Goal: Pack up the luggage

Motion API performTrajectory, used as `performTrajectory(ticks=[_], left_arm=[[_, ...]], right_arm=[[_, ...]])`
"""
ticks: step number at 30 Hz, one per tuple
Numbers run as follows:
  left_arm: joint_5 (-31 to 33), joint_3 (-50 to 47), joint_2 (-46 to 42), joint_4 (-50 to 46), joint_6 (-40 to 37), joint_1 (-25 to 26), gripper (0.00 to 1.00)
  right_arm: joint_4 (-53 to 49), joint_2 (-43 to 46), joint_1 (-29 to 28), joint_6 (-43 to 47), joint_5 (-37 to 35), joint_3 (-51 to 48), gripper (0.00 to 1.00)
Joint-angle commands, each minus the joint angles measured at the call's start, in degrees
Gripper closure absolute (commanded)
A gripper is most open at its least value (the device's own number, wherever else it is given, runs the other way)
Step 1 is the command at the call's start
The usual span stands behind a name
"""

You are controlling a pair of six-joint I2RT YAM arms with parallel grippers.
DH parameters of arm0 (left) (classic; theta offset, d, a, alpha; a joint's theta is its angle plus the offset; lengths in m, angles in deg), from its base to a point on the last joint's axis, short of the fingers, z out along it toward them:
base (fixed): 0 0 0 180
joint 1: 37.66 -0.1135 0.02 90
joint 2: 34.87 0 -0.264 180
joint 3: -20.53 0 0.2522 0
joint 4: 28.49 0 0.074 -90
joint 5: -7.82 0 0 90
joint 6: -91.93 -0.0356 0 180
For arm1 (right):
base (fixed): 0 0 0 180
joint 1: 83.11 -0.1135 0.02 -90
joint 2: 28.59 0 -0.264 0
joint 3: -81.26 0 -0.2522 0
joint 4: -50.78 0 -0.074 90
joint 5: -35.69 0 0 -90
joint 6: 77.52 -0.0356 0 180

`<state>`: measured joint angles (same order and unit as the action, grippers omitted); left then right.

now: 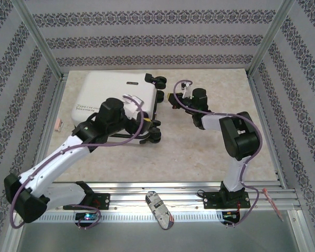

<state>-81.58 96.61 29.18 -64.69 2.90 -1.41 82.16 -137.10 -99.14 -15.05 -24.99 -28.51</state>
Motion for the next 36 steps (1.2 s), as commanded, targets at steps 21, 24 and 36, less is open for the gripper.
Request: performTrajectory(ticks=[21, 24, 36], left_arm=[[15.6, -7.3, -8.0, -13.7, 26.3, -20.0, 0.09], [14.4, -8.2, -7.7, -12.6, 26.4, -20.7, 0.10], [9.8, -12.1, -3.9, -2.4, 25.3, -25.1, 0.11]], right_arm=[[-17.3, -17.2, 1.3, -0.4, 18.5, 37.7, 0.11], [-18.4, -17.7, 0.4, 1.0, 17.8, 37.5, 0.13], [-16.1, -15.4, 0.4, 1.2, 18.4, 31.7, 0.62]])
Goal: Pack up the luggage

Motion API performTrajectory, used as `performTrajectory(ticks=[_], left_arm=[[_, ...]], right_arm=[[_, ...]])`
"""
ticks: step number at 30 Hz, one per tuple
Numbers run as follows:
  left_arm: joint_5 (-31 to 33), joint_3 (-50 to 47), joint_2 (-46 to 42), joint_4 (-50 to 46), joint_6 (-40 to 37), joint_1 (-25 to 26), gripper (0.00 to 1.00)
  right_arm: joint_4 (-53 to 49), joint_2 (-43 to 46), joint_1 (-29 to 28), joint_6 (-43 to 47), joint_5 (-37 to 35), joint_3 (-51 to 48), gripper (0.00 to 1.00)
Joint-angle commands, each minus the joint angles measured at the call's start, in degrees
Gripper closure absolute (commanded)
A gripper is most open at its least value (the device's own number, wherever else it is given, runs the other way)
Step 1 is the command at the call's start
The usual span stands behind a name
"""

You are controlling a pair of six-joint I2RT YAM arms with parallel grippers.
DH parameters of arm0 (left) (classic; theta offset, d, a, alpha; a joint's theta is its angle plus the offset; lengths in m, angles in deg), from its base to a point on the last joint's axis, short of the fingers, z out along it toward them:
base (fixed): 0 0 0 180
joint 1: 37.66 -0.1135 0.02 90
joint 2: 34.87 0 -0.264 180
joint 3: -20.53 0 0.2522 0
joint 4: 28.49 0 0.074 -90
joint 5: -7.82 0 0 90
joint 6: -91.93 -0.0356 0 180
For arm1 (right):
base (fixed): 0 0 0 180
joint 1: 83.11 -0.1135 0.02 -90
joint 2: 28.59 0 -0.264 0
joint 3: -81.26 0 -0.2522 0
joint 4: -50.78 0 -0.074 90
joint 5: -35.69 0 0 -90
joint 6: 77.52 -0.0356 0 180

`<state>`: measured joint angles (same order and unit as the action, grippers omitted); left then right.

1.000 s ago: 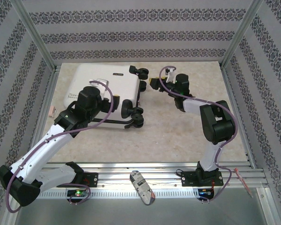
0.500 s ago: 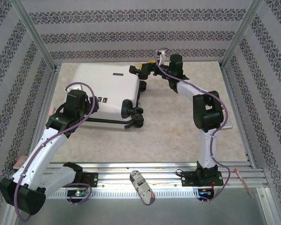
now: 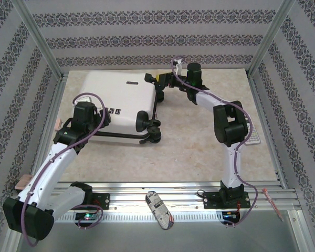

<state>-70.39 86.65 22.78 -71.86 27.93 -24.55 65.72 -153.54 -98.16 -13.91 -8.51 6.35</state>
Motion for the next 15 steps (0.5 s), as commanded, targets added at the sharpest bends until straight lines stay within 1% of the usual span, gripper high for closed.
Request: performTrajectory(ticks=[1, 2, 8, 11, 15], left_arm=[[-2.1, -2.1, 3.2, 5.6, 0.2, -2.5, 0.11], [-2.6, -2.1, 3.9, 6.3, -0.1, -2.9, 0.11], [-5.2, -1.2, 8.2, 9.6, -2.4, -4.8, 0.12], [-7.6, -1.4, 10.3, 14.0, -5.4, -5.9, 0.12], [-11.4, -0.1, 14.7, 19.2, -9.1, -7.5, 0.11]], right_arm=[[0.8, 1.7, -0.4, -0.1, 2.0, -4.3, 0.66], [1.1, 2.3, -0.2, -0.1, 2.0, -5.3, 0.69], [0.9, 4.2, 0.4, 0.6, 3.0, -8.8, 0.75], [2.7, 5.9, 0.2, 0.4, 2.7, -12.9, 0.75], [5.6, 8.8, 0.0, -0.4, 2.6, -19.5, 0.79]])
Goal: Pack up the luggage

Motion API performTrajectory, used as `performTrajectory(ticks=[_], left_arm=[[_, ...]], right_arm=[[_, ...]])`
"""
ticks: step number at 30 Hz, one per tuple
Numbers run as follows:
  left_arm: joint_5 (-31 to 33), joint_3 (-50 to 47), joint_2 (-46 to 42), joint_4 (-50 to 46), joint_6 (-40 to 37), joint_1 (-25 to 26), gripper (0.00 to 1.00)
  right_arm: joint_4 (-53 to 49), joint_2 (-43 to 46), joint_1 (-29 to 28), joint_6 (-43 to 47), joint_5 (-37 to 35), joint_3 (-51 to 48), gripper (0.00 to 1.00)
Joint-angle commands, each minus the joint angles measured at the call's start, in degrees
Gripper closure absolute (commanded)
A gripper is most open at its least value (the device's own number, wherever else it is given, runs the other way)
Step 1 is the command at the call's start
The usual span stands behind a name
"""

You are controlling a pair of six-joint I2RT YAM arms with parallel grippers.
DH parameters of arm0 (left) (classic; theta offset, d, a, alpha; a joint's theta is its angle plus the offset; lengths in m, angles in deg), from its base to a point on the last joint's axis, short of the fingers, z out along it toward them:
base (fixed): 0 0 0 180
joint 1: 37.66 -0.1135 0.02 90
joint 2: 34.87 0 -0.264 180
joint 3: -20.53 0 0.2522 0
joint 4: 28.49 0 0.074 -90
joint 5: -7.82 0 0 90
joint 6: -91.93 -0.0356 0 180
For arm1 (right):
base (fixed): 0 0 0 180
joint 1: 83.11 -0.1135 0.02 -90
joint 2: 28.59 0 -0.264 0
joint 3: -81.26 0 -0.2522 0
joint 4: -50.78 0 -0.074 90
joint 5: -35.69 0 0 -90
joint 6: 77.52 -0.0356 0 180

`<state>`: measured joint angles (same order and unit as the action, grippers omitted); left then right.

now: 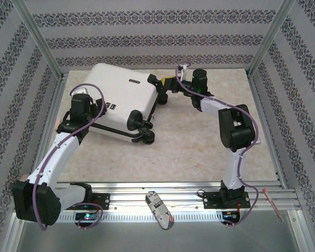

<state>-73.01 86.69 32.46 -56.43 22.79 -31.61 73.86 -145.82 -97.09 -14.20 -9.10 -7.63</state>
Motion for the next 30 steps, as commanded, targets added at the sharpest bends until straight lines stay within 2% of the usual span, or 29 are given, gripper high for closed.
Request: performTrajectory(ticks=[1, 11, 15, 22, 27, 30], left_arm=[[-9.5, 0.5, 6.2, 4.5, -4.4, -0.9, 0.11], [-20.1, 7.0, 19.2, 12.2, -3.5, -2.4, 0.11], [-21.3, 8.6, 22.6, 14.7, -3.3, -2.4, 0.11], [-17.0, 13.1, 24.1, 10.2, -4.5, -2.4, 0.10], [-9.7, 11.6, 14.8, 3.8, -0.3, -1.8, 0.06], [-6.2, 9.9, 7.9, -1.8, 2.0, -0.7, 0.06]], right_arm=[[-1.7, 2.1, -1.0, -0.2, 2.8, -7.5, 0.80], [-0.6, 18.0, -1.3, 2.3, -0.9, -28.5, 0.82], [-1.4, 24.5, -2.5, 3.1, -2.1, -35.1, 0.83], [-7.4, 33.7, -7.4, 6.2, -7.7, -39.6, 0.82], [-10.6, 33.8, -12.8, 9.1, -14.4, -37.9, 0.77], [-10.4, 31.8, -15.0, 9.2, -15.4, -35.7, 0.73]])
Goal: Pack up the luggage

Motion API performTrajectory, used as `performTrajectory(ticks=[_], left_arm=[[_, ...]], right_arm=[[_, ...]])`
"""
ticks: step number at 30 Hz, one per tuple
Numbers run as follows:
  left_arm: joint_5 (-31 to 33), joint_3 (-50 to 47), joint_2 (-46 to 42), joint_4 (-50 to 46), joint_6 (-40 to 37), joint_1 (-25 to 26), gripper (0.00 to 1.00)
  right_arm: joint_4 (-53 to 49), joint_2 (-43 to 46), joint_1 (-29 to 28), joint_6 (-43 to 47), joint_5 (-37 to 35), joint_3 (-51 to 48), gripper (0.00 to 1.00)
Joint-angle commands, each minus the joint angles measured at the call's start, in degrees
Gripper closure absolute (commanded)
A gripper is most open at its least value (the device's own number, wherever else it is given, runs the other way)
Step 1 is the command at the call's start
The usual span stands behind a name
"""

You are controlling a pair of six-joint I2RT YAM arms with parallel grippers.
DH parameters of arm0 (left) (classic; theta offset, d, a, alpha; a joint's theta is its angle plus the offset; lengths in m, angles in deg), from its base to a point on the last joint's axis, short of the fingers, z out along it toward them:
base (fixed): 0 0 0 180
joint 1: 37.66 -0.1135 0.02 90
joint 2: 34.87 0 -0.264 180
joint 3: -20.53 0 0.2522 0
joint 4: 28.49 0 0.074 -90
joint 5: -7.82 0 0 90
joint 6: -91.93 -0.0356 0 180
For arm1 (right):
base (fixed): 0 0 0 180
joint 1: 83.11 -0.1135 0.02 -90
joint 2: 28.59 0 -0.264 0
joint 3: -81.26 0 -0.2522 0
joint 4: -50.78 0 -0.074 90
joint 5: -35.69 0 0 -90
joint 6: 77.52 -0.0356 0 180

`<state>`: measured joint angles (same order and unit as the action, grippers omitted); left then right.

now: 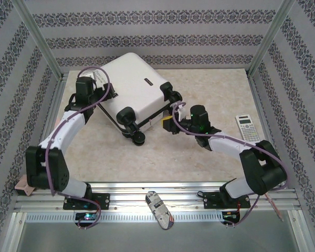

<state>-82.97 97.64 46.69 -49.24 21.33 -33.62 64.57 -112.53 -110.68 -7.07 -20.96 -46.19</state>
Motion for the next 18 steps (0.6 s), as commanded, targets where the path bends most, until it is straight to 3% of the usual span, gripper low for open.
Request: performTrajectory(ticks=[1, 7, 12, 18], left_arm=[[4.5, -1.9, -8.4, -10.5, 4.2, 1.9, 0.06], [5.5, -11.3, -23.3, -18.2, 14.0, 8.5, 0.05], [11.1, -17.3, -32.4, -21.4, 25.5, 21.4, 0.04], [15.8, -19.1, -29.9, -16.1, 33.9, 34.6, 0.00]], right_arm=[[-1.1, -1.9, -1.9, 2.0, -3.4, 3.8, 0.72], [0.2, -5.7, -3.3, 0.9, -0.5, 8.1, 0.57], [1.0, -7.5, -4.5, 0.7, 0.4, 9.3, 0.56], [0.6, -5.9, -4.1, 1.3, -0.8, 7.9, 0.56]])
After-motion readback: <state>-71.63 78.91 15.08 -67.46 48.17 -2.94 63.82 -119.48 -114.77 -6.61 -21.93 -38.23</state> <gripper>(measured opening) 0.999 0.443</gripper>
